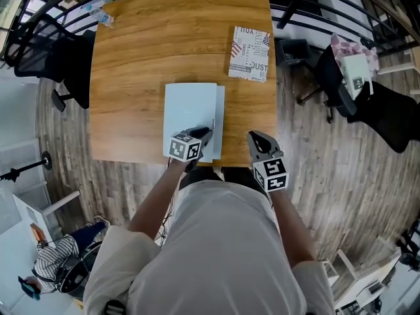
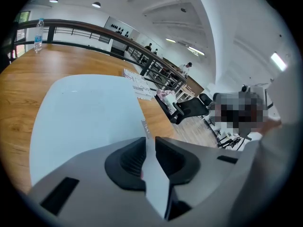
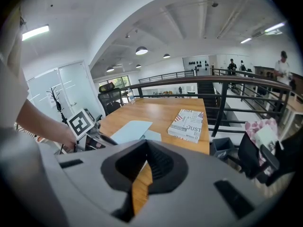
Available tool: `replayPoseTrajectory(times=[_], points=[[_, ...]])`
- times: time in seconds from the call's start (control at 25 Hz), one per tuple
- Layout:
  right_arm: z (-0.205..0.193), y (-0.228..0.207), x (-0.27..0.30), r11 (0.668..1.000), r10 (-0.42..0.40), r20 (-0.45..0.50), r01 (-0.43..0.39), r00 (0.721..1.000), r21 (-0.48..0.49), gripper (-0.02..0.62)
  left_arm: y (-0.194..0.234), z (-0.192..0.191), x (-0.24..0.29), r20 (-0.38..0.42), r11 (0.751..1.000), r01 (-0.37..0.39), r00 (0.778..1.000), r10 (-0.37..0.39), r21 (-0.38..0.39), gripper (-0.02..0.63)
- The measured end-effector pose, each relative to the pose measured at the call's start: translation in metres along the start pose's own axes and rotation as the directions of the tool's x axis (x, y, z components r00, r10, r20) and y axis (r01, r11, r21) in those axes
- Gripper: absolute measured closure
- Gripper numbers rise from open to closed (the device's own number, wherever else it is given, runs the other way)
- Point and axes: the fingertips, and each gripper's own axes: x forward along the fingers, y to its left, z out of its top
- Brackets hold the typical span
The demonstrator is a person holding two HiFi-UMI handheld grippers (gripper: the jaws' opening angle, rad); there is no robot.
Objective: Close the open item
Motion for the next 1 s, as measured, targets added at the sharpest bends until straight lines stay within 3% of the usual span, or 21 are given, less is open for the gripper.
replayPoseTrajectory(times=[1.0], points=[[-0.018,-0.014,0.015,1.000,0.004,-0.058,-0.003,0.998,0.023,0.594,0.020,-0.018,0.054,-0.166,0.998,-0.032,0.986,0.021,-0.060,0.548]])
